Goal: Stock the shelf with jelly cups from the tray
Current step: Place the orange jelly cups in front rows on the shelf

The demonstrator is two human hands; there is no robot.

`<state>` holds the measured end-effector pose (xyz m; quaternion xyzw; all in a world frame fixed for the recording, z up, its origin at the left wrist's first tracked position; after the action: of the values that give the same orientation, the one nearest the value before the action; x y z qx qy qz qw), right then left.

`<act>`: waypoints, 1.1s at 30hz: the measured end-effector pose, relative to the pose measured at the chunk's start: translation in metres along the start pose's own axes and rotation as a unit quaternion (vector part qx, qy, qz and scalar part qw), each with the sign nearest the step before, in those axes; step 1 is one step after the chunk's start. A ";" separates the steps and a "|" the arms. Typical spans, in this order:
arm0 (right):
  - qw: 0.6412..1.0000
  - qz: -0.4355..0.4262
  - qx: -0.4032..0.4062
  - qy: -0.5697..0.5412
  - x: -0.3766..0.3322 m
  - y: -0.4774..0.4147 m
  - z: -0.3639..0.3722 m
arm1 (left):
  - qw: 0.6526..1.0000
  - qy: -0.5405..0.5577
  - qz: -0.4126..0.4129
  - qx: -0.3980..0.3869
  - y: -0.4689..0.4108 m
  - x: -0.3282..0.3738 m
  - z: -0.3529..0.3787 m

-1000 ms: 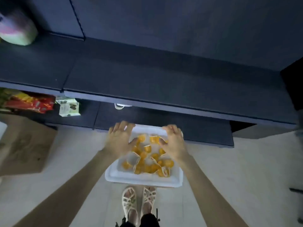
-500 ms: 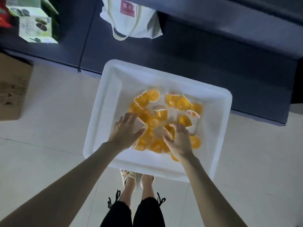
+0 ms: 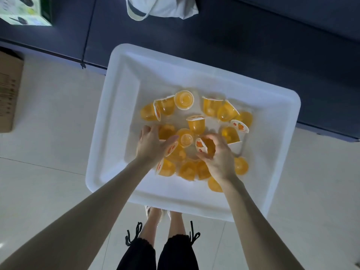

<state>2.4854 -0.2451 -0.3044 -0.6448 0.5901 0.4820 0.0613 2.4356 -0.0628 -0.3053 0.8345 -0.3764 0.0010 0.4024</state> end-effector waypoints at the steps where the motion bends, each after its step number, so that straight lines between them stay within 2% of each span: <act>1: 1.000 0.012 -0.003 -0.026 -0.001 0.000 0.000 | 1.000 0.021 0.001 -0.005 -0.001 0.000 0.000; 8: 0.974 0.092 0.019 -0.206 -0.013 0.028 -0.006 | 0.982 0.181 -0.035 -0.030 0.016 0.000 -0.016; 12: 0.921 0.146 0.041 -0.358 -0.049 0.059 -0.034 | 0.949 0.307 -0.040 -0.059 0.068 0.011 -0.052; 15: 0.921 0.111 0.056 -0.369 -0.090 0.084 -0.063 | 0.917 0.388 -0.037 -0.078 0.111 0.029 -0.088; 19: 0.902 0.070 0.078 -0.419 -0.169 0.134 -0.123 | 0.887 0.452 0.013 -0.088 0.187 0.068 -0.157; 24: 0.899 -0.003 0.121 -0.420 -0.256 0.199 -0.210 | 0.863 0.492 0.082 -0.078 0.277 0.122 -0.242; 29: 0.898 -0.096 0.190 -0.385 -0.325 0.249 -0.308 | 0.873 0.415 0.252 -0.048 0.346 0.188 -0.328; 33: 0.882 -0.179 0.230 -0.371 -0.373 0.279 -0.386 | 0.869 0.331 0.366 0.028 0.392 0.254 -0.386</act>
<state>2.5282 -0.3162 0.2948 -0.4809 0.4934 0.5173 0.5076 2.4873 -0.1164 0.2963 0.5983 -0.4999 0.4348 0.4507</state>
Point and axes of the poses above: each hand's wrist, its own y-axis away from the middle knuckle, its own z-axis out of the palm, x = y × z, the point moved 1 cm from there along -y, towards the middle knuckle, and after that the axes turned 15 degrees about -y, right-handed, at the moved point
